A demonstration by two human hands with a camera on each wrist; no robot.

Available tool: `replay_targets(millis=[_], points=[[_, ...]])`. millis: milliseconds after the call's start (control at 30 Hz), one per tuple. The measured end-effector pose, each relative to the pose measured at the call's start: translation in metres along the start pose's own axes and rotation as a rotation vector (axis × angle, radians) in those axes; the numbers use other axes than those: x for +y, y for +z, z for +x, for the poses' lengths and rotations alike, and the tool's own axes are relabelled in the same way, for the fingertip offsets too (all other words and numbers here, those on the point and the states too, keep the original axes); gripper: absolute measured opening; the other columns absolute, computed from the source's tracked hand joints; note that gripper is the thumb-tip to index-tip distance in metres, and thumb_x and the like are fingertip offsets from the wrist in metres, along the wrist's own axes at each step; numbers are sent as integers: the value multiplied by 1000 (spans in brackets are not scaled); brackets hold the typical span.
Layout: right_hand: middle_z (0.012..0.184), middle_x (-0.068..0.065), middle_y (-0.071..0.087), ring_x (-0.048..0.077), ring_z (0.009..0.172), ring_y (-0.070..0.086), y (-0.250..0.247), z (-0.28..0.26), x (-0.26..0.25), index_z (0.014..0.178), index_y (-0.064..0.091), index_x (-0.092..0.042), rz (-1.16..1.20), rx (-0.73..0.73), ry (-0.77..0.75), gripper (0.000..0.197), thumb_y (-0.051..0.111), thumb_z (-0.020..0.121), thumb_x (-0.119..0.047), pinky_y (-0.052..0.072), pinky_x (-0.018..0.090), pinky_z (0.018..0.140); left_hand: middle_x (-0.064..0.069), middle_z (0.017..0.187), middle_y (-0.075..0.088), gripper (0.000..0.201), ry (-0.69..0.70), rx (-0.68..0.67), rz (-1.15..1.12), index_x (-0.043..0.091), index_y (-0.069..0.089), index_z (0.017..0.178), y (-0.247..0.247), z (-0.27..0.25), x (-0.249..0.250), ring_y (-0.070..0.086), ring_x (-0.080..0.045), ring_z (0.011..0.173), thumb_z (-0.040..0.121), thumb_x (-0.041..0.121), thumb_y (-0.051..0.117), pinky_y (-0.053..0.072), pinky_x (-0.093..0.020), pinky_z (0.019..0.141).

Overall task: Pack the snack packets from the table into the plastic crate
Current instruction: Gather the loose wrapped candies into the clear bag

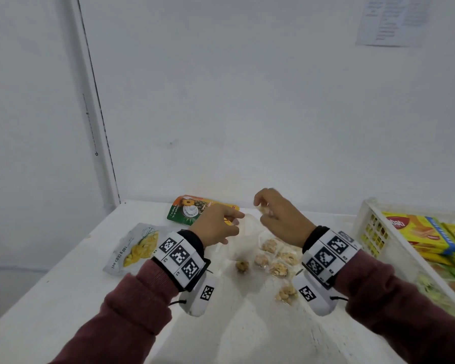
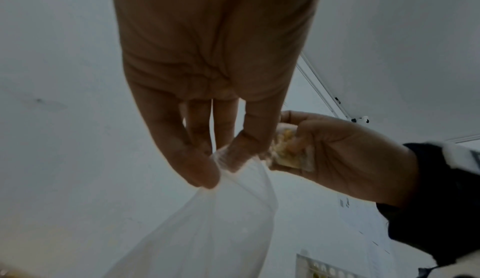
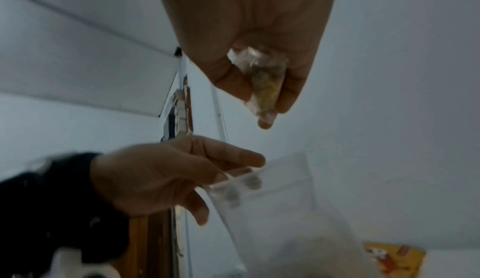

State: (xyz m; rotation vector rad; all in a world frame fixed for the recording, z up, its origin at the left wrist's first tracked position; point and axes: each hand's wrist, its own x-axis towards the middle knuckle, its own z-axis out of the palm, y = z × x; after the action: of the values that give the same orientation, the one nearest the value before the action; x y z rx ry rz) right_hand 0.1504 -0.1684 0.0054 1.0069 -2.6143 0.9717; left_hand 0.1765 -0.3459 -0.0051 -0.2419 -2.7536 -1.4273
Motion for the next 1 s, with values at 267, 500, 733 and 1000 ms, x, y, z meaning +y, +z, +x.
replay_targets(millis=[267,500,733,1000], points=[[80,0,65,4,73,57,13,11,-10,79,61,-18,411,121,-34,20,70,78,0,43,10,73,-2,97,59,34,11,-7,-1,5,62,115,-3,1,-6,53,-4,61,82,-1,57,51,-12,49],[83,-8,66,12,82,56,29,15,8,85,74,-17,78,22,-1,9,71,78,-13,43,30,85,-3,106,58,42,-8,-19,-91,11,60,122,-9,4,-12,54,-3,61,81,5,64,51,-16,51],[108,-11,54,10,108,36,26,15,2,127,53,-34,-335,-296,-2,32,39,98,-34,16,27,90,6,85,56,40,-30,-5,-88,11,60,120,-8,10,-18,54,-3,63,81,-1,57,50,-16,50],[137,-11,41,15,132,27,21,-1,4,139,31,-42,-781,-463,-3,47,23,95,-54,7,48,110,-2,103,59,30,32,45,-50,9,64,114,-2,16,-19,52,-4,64,88,3,50,44,-9,42]])
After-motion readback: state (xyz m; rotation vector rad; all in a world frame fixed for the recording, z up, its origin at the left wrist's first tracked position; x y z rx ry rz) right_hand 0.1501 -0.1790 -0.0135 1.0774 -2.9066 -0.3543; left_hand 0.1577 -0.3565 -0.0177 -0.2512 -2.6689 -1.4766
